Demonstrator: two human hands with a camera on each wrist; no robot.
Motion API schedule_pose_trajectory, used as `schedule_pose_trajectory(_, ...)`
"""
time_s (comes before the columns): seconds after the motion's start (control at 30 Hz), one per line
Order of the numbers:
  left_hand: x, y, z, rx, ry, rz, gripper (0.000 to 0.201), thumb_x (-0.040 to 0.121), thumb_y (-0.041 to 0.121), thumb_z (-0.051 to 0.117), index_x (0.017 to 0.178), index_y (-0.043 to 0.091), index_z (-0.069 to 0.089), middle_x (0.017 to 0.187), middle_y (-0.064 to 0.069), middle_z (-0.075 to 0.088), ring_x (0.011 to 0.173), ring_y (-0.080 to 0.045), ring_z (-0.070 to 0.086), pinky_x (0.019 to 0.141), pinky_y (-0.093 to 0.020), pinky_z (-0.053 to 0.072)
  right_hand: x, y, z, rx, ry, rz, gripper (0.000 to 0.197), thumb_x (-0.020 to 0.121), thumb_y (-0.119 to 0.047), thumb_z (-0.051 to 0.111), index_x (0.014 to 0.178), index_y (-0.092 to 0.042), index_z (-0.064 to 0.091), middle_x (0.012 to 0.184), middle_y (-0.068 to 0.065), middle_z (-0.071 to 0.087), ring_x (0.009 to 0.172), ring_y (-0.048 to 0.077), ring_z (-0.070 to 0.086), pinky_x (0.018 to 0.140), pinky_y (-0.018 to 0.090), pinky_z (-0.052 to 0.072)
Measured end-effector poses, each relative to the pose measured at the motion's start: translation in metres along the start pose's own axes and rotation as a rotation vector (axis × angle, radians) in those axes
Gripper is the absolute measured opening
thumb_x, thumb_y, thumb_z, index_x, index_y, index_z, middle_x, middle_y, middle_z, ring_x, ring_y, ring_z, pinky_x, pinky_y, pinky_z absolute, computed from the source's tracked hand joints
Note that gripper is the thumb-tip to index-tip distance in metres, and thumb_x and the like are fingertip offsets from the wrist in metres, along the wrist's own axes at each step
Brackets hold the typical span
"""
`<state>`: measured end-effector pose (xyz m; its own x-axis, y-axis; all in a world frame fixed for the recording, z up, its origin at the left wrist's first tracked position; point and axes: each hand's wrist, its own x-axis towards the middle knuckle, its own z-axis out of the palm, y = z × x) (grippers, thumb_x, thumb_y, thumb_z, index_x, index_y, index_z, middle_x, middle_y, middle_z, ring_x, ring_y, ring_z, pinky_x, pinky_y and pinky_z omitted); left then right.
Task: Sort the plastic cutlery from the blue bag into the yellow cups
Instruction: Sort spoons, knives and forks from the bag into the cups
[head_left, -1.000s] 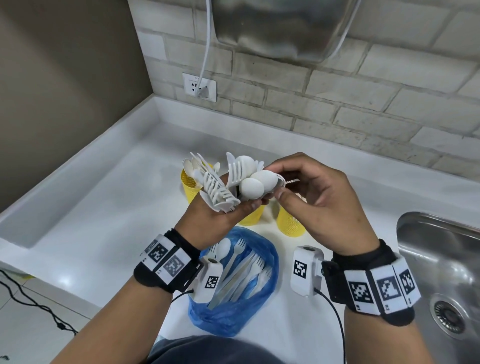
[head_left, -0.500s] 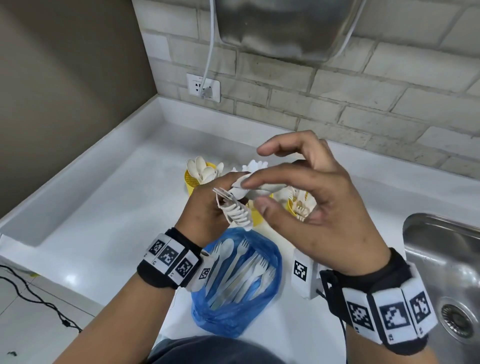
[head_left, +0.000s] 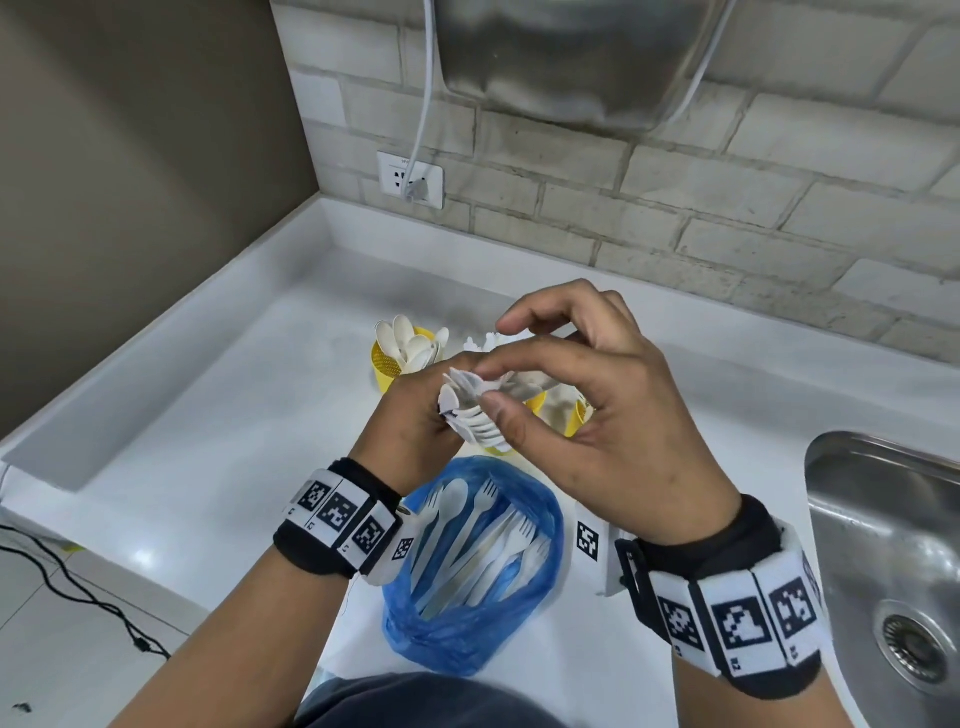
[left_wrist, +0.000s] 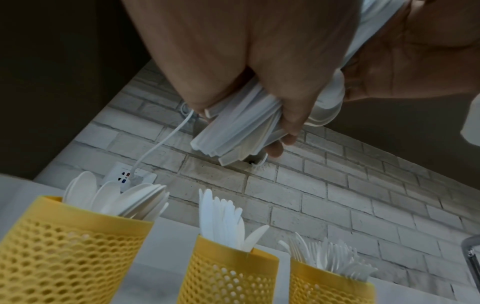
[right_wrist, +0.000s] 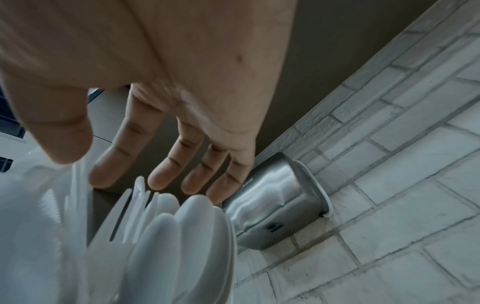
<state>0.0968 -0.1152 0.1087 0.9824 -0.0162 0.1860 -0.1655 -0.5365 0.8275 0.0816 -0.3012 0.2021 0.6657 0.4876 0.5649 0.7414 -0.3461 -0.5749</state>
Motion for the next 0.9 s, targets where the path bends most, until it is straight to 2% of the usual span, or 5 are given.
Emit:
schedule_pose_trajectory(0.17,-0.001,-0.016,0.005,-0.018,0.026,0.040,0.005,0.087,-0.003,0.066,0.088,0.000,0.062,0.078,-0.008,0.064,0.073,-0.029,0.060,0.070,-0.047,0.053,-0.003,0.014,-0.002,-0.001,0.000,0.090,0.022,0.088,-0.010,0.067,0.107,-0.020,0.075,0.113,-0.003,0.059,0.114,0.023,0.056,0.097,0.034,0.046)
schedule_pose_trajectory(0.3,0.000,-0.019,0.006,-0.088,0.035,0.001,0.026,0.090,0.020,0.073,0.104,0.001,0.065,0.097,-0.014,0.071,0.093,-0.033,0.068,0.080,-0.052,0.055,-0.004,0.023,-0.002,-0.001,0.021,0.145,0.029,0.091,-0.005,0.069,0.117,-0.018,0.069,0.113,-0.004,0.060,0.107,0.013,0.060,0.090,0.019,0.044)
schedule_pose_trajectory(0.53,-0.006,0.004,0.001,-0.222,0.008,0.060,0.029,0.090,0.023,0.077,0.117,0.027,0.069,0.109,0.013,0.074,0.106,-0.005,0.068,0.091,-0.022,0.053,-0.008,0.039,-0.004,0.071,0.006,0.260,0.012,0.096,-0.018,0.069,0.105,-0.023,0.075,0.104,-0.010,0.066,0.091,0.016,0.067,0.079,0.036,0.055)
schedule_pose_trajectory(0.73,-0.007,0.013,0.000,-0.232,0.008,0.081,0.045,0.090,0.010,0.075,0.111,0.044,0.055,0.100,0.051,0.060,0.101,0.022,0.058,0.083,0.001,0.041,-0.008,0.041,-0.006,0.157,-0.007,0.245,0.022,0.092,-0.005,0.071,0.108,-0.020,0.073,0.106,-0.007,0.066,0.090,0.019,0.066,0.082,0.032,0.057)
schedule_pose_trajectory(0.9,-0.009,0.016,-0.003,-0.358,-0.002,0.062,0.036,0.086,0.022,0.077,0.116,0.036,0.064,0.108,0.031,0.071,0.106,0.004,0.066,0.088,-0.013,0.050,-0.010,0.046,-0.002,0.164,0.035,0.267,0.024,0.092,-0.003,0.071,0.110,-0.019,0.074,0.104,-0.009,0.070,0.087,0.019,0.069,0.079,0.037,0.058)
